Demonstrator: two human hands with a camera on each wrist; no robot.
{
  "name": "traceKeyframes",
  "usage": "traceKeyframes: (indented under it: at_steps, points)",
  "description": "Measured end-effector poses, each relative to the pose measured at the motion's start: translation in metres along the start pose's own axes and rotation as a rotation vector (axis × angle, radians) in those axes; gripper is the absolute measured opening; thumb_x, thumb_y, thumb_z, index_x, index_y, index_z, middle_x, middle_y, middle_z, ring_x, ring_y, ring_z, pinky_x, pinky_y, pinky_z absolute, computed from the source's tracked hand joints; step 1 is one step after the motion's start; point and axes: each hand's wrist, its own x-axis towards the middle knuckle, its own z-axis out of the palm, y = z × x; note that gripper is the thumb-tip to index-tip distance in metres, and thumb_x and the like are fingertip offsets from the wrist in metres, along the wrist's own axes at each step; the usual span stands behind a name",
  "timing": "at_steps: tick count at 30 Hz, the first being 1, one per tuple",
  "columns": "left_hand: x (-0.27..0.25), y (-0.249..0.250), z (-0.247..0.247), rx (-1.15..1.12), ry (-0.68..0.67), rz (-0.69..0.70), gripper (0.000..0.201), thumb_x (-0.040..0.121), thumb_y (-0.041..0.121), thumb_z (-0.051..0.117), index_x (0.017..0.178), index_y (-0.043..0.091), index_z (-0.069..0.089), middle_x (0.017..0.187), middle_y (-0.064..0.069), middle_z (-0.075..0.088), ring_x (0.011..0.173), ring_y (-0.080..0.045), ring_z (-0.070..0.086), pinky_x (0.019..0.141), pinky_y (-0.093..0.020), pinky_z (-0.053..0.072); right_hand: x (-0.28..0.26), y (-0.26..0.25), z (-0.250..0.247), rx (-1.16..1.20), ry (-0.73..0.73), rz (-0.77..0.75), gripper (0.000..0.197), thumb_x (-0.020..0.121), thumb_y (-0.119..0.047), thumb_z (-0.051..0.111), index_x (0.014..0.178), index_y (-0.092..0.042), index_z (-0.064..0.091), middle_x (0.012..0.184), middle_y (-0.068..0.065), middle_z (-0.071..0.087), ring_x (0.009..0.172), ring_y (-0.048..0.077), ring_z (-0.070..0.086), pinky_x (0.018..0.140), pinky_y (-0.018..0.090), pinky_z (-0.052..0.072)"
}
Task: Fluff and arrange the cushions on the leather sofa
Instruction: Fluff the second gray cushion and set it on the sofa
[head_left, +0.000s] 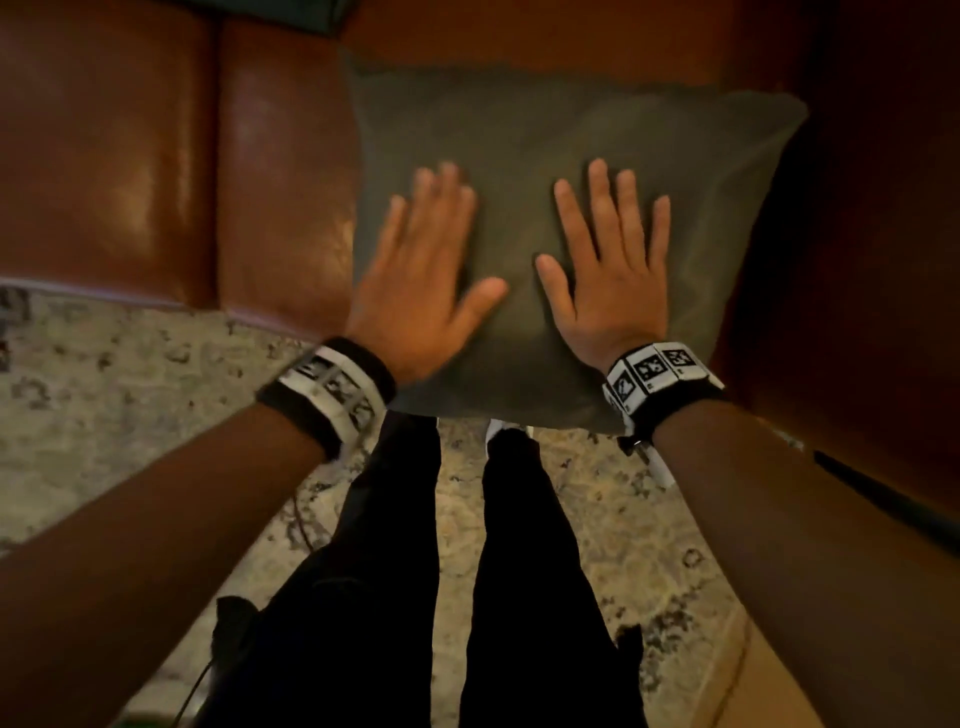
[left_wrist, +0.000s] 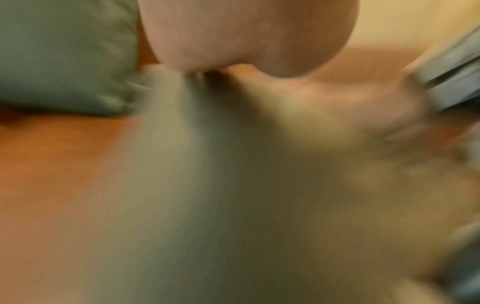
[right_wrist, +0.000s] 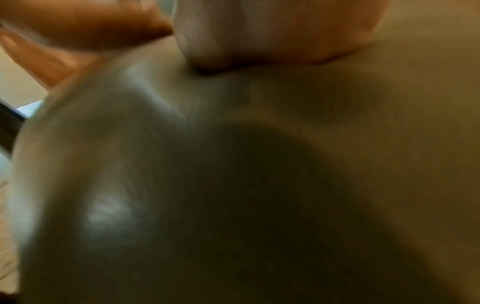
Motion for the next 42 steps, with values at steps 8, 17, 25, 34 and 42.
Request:
traceKeyframes:
  at_steps: [8, 17, 25, 34, 42]
  points:
    - [-0.156, -0.059, 0.076, -0.014, -0.124, -0.458, 0.101, 0.098, 0.076, 0.014, 0.161, -0.002, 0.008, 0.169, -0.025, 0.003, 0.158, -0.033, 0.0, 0.126, -0.058, 0.014, 0.018, 0.014, 0.013, 0.038, -0.009, -0.025, 0.071, 0.107, -0.061, 0.023, 0.167, -0.024, 0.015, 0.174, 0.01, 0.009, 0.161, 0.033, 0.006, 0.127, 0.062, 0.004]
    - [-0.048, 0.014, 0.052, -0.066, 0.148, -0.166, 0.082, 0.103, 0.063, 0.034, 0.162, 0.007, 0.02, 0.169, -0.02, 0.012, 0.158, -0.034, 0.009, 0.128, -0.051, 0.011, 0.02, 0.012, 0.017, 0.006, 0.011, -0.033, 0.072, 0.107, -0.06, 0.021, 0.167, -0.021, 0.015, 0.174, 0.012, 0.01, 0.161, 0.034, 0.007, 0.127, 0.062, 0.006]
    - [-0.157, -0.057, 0.083, -0.424, -0.058, -0.64, 0.087, 0.094, 0.08, 0.014, 0.165, 0.029, 0.007, 0.17, -0.004, 0.023, 0.151, -0.029, 0.035, 0.118, -0.056, 0.037, 0.025, 0.014, 0.016, 0.014, -0.046, -0.047, 0.072, 0.106, -0.063, 0.017, 0.168, -0.025, 0.009, 0.175, 0.007, 0.004, 0.162, 0.029, 0.002, 0.127, 0.06, 0.004]
    - [-0.088, -0.005, 0.065, 0.076, 0.091, -0.005, 0.074, 0.106, 0.058, 0.037, 0.163, 0.014, 0.021, 0.169, -0.018, 0.014, 0.158, -0.038, 0.008, 0.127, -0.056, 0.015, 0.025, 0.027, 0.013, 0.053, -0.055, -0.073, 0.072, 0.107, -0.06, 0.023, 0.168, -0.024, 0.01, 0.175, 0.009, 0.004, 0.162, 0.03, 0.002, 0.128, 0.059, 0.001]
    - [-0.205, -0.061, 0.061, -0.093, -0.326, -0.332, 0.093, 0.098, 0.074, 0.015, 0.163, 0.012, -0.007, 0.172, -0.005, -0.011, 0.159, -0.016, -0.006, 0.129, -0.039, 0.01, 0.003, 0.03, -0.014, 0.138, -0.125, -0.092, 0.071, 0.107, -0.06, 0.023, 0.168, -0.025, 0.009, 0.175, 0.009, -0.001, 0.161, 0.031, -0.003, 0.128, 0.059, -0.003]
